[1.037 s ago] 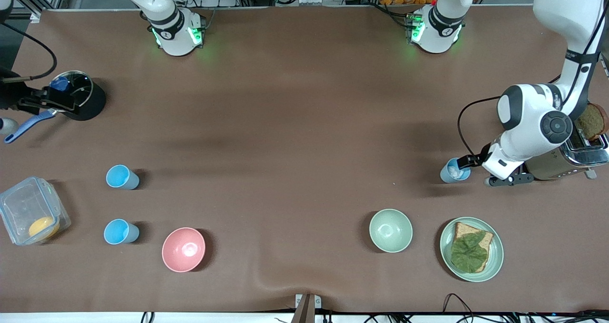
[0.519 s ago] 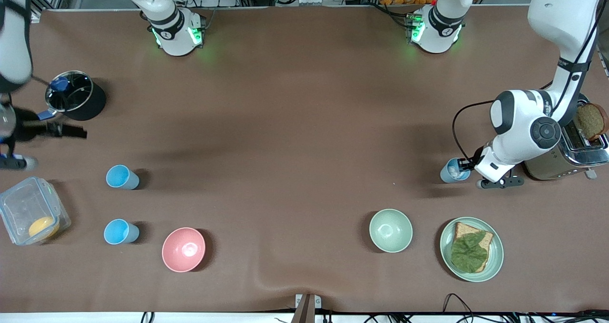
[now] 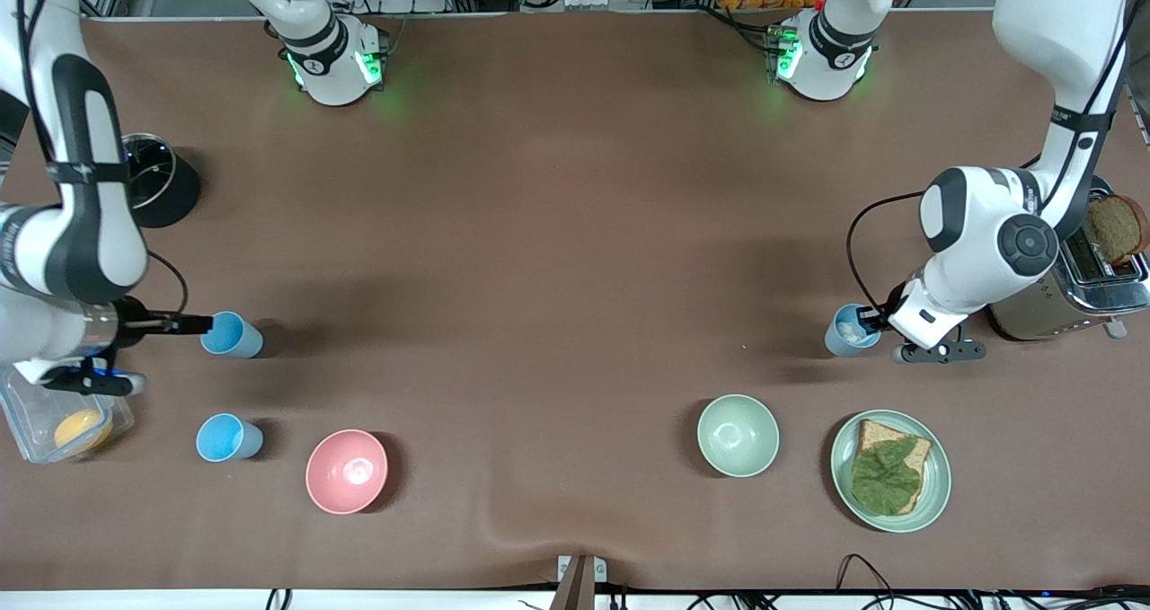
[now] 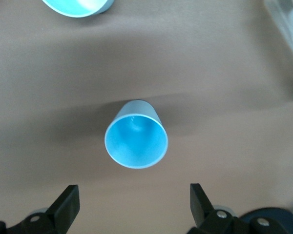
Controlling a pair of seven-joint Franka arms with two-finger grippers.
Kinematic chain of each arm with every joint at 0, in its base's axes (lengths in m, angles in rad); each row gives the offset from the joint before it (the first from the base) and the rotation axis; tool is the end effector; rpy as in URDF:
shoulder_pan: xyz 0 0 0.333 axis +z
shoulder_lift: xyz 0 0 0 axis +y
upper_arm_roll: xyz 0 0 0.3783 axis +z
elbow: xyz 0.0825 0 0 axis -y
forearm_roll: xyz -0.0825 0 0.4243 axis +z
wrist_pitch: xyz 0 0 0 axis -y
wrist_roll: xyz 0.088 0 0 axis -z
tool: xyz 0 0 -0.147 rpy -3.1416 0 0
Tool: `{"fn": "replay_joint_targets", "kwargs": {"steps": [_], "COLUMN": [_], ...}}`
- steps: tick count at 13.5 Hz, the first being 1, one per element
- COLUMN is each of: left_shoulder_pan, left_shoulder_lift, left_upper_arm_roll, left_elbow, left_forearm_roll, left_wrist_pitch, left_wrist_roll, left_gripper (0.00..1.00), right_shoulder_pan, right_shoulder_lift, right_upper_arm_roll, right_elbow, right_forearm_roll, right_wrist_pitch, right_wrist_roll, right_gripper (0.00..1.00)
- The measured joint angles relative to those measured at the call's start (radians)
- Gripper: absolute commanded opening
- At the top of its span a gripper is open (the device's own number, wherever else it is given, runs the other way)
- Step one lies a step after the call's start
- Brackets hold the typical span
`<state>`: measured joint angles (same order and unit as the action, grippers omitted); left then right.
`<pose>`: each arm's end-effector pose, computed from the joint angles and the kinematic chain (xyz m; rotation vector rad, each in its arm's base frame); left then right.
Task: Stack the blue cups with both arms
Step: 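Grasp the blue cup with the left gripper while the right gripper grasps another, then carry the blue cup with the left gripper to the table center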
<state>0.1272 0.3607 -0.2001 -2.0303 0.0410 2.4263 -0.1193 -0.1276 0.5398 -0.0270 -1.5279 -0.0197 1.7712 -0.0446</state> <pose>0.6527 -0.0430 0.2644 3.0943 0.0465 0.0603 0.7102 -0.1106 0.3192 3.0995 -0.1573 -0.4661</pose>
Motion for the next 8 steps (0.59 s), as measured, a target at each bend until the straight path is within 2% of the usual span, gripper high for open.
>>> {"fn": "replay_joint_targets", "kwargs": {"steps": [4,8], "left_shoulder_pan": [-0.001,-0.008], "left_shoulder_lift": [-0.06,-0.071], "left_upper_arm_roll": [-0.082,-0.218], "left_elbow": [0.047,0.116], "left_forearm_roll": [-0.003,-0.003], "left_wrist_pitch": [-0.113,-0.207], "left_wrist_roll": [-0.105,-0.328], "left_gripper": [0.0,0.0], "right_shoulder_pan": [0.022,0.056], "right_shoulder_lift": [0.016,0.017], "right_upper_arm_roll": [0.002,0.003], "right_elbow": [0.005,0.009], "right_forearm_roll": [-0.037,-0.045], "right_wrist_pitch": [0.003,0.003], "right_wrist_roll": [0.0,0.003], "right_gripper": [1.0,1.0]}}
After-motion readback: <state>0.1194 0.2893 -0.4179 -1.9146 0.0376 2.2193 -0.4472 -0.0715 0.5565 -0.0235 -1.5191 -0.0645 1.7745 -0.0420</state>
